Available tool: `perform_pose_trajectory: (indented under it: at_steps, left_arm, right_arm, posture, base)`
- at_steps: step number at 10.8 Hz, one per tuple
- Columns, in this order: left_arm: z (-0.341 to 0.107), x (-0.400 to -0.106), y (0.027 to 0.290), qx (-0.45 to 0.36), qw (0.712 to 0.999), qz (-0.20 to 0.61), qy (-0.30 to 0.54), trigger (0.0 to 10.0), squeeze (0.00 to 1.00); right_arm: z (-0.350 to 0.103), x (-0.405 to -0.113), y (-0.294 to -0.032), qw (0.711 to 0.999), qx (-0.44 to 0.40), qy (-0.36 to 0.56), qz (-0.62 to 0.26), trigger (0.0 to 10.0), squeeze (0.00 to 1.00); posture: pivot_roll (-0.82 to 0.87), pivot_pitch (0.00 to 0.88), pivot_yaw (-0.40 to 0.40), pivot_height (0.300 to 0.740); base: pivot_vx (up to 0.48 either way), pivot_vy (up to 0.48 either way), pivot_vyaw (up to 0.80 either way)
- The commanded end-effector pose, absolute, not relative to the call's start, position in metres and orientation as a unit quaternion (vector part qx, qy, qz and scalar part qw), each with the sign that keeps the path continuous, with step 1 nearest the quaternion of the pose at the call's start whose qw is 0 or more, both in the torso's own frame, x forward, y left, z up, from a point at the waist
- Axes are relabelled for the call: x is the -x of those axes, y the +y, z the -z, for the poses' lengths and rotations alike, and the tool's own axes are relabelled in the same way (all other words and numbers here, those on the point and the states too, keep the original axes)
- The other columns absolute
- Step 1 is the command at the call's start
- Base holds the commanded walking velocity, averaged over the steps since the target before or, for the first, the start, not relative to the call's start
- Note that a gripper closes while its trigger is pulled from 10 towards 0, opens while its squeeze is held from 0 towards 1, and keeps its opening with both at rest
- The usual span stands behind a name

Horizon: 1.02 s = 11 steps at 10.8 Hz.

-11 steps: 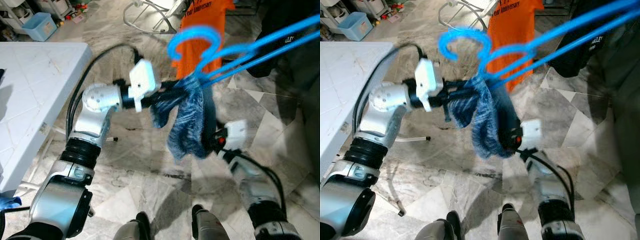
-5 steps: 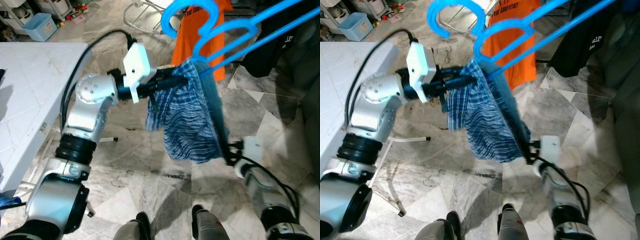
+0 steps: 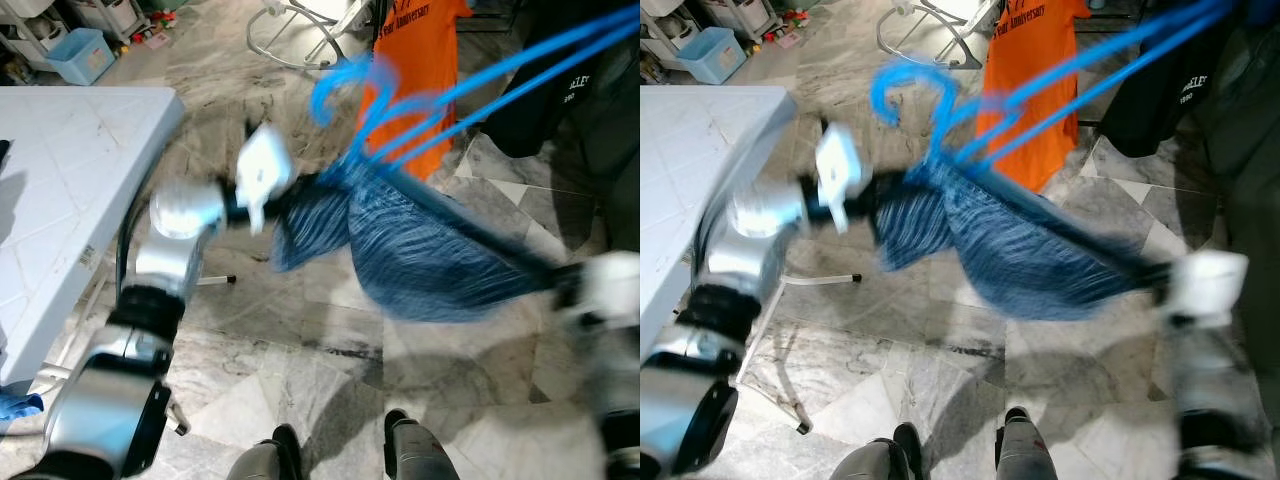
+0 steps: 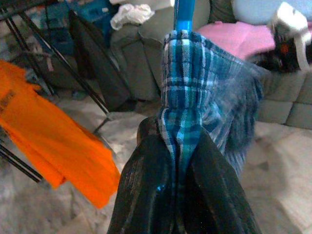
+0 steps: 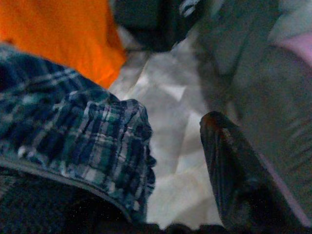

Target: Hang hanger

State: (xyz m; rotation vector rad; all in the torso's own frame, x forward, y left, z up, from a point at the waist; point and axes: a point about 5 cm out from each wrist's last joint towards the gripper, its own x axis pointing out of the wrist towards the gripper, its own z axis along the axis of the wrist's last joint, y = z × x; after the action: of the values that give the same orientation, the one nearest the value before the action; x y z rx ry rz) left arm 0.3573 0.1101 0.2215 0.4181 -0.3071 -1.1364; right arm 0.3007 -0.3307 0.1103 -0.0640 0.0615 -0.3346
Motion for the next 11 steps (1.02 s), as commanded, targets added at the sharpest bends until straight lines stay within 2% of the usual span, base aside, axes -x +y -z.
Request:
perform_pose_trajectory:
  at_steps: [1,2,4,8,9,11]
  left_arm:
    - [-0.225,-0.359,0.126,-0.194,0.829,0.501,-0.154,0.0,0.00]
    - [-0.210,-0.360,0.132,-0.145,0.850,0.491,-0.127,0.0,0.00]
    - [-0.191,-0.353,0.133,-0.146,0.844,0.502,-0.118,0.0,0.00]
    - [-0.154,-0.331,0.120,-0.138,0.809,0.566,-0.074,0.0,0.00]
    - [-0.144,-0.325,0.119,-0.168,0.792,0.584,-0.065,0.0,0.00]
    - [-0.144,-0.324,0.115,-0.166,0.784,0.595,-0.061,0.0,0.00]
  right_arm:
    - [-0.113,-0.294,-0.346,0.978,0.023,0.033,0.203,0.0,0.00]
    - [-0.144,-0.297,-0.362,0.974,0.043,-0.005,0.224,0.0,0.00]
    - [-0.176,-0.304,-0.371,0.970,0.056,-0.039,0.233,0.0,0.00]
    - [-0.222,-0.344,-0.345,0.980,0.058,-0.070,0.178,0.0,0.00]
    - [-0.233,-0.350,-0.336,0.981,0.059,-0.083,0.163,0.0,0.00]
    - [-0.229,-0.349,-0.335,0.983,0.060,-0.076,0.157,0.0,0.00]
  posture:
    - [-0.36,0.249,0.133,0.740]
    - [-0.36,0.249,0.129,0.740]
    - [-0.36,0.248,0.120,0.740]
    - [-0.37,0.246,0.121,0.740]
    - [-0.37,0.244,0.117,0.740]
    - [-0.38,0.242,0.113,0.740]
  base:
    - [0.000,0.000,0.00]
    - [0.000,0.000,0.00]
    - [0.000,0.000,0.00]
    - [0.000,0.000,0.00]
    - [0.000,0.000,0.00]
    - [0.000,0.000,0.00]
